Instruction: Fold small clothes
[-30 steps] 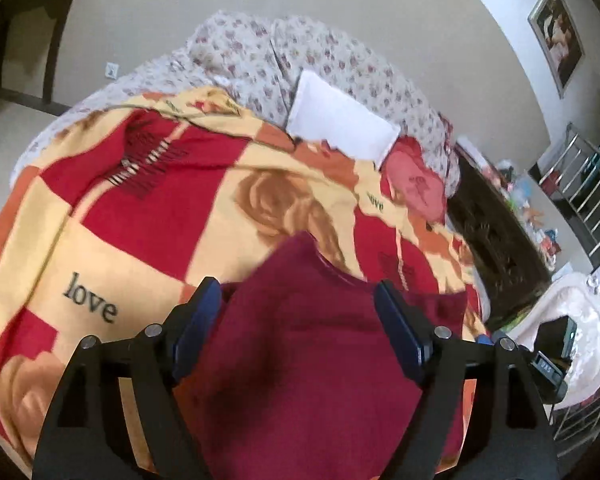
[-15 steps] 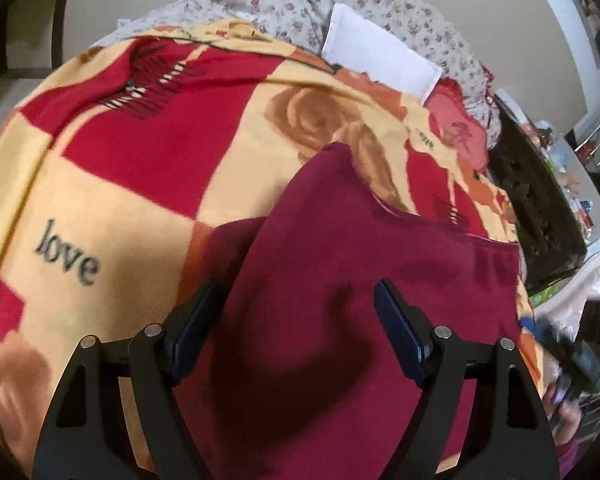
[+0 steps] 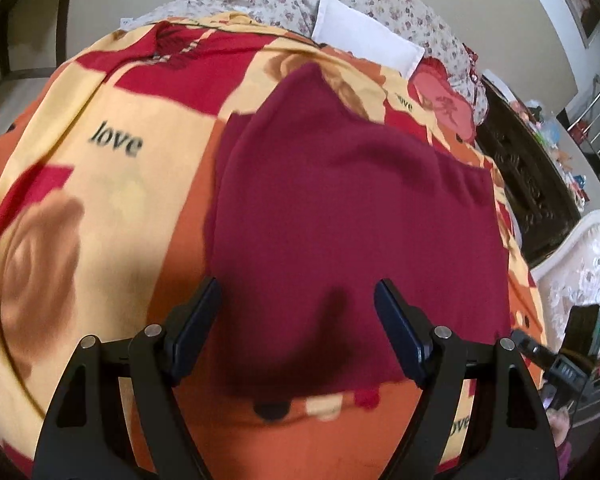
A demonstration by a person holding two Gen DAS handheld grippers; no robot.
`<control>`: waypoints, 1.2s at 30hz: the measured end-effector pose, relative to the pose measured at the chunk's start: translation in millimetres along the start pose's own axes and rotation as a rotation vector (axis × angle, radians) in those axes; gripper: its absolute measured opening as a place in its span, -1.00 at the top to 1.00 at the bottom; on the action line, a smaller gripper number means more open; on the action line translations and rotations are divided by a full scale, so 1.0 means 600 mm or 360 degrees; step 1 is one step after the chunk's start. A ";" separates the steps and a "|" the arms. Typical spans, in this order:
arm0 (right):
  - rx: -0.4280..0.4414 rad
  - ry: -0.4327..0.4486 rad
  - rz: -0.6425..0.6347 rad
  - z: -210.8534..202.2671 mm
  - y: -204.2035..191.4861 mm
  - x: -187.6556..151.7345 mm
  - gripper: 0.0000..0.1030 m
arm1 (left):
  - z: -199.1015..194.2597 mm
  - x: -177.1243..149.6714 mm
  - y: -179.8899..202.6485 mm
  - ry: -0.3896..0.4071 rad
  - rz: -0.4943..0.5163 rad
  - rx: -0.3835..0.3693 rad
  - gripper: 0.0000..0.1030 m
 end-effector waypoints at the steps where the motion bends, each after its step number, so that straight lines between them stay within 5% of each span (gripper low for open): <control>1: -0.0037 -0.0002 -0.0008 0.000 0.002 -0.003 0.14 | -0.001 -0.005 -0.003 -0.0007 0.0006 0.0012 -0.54; 5: 0.0055 0.0013 0.0013 0.007 0.005 -0.007 0.14 | 0.006 -0.023 -0.015 -0.0050 -0.0024 0.0021 -0.54; 6: 0.0066 0.0002 0.0016 0.017 0.005 -0.009 0.25 | 0.013 -0.029 -0.017 -0.0084 -0.0030 0.0043 -0.54; 7: 0.0056 -0.0014 0.0020 0.026 0.005 -0.012 0.60 | 0.018 -0.033 -0.018 -0.0096 -0.0033 0.0056 -0.54; 9: -0.0004 -0.0056 0.0004 0.040 0.007 -0.017 0.85 | 0.021 -0.039 -0.016 -0.0092 -0.0024 0.0076 -0.54; 14: -0.0076 -0.0041 -0.0130 -0.011 0.005 -0.007 0.89 | 0.007 -0.046 -0.004 -0.0058 0.0031 0.0079 -0.54; 23: -0.0151 -0.0189 -0.0092 0.006 0.033 -0.028 0.89 | 0.013 -0.046 -0.013 -0.0030 0.0055 0.0151 -0.54; 29: -0.0355 -0.0090 -0.0241 -0.041 -0.013 0.030 0.83 | 0.004 -0.020 0.005 0.0100 0.0163 0.0212 -0.54; 32: -0.0219 0.0001 -0.0200 -0.028 -0.037 0.069 0.82 | 0.010 0.003 0.015 0.0146 0.0169 0.0211 -0.54; 36: -0.0222 -0.0038 -0.0268 0.039 -0.051 0.119 0.81 | 0.031 0.051 0.031 0.0190 0.0171 0.0235 -0.54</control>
Point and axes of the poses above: each gripper's, at about its wrist camera, not at the fingertips, and z roughly the way its jaws point, y to its right, x to its top, the point moved 4 cm from there along z, roughly the way its jaws point, and after that the axes turned 15 degrees about -z, right-handed, at the moved point
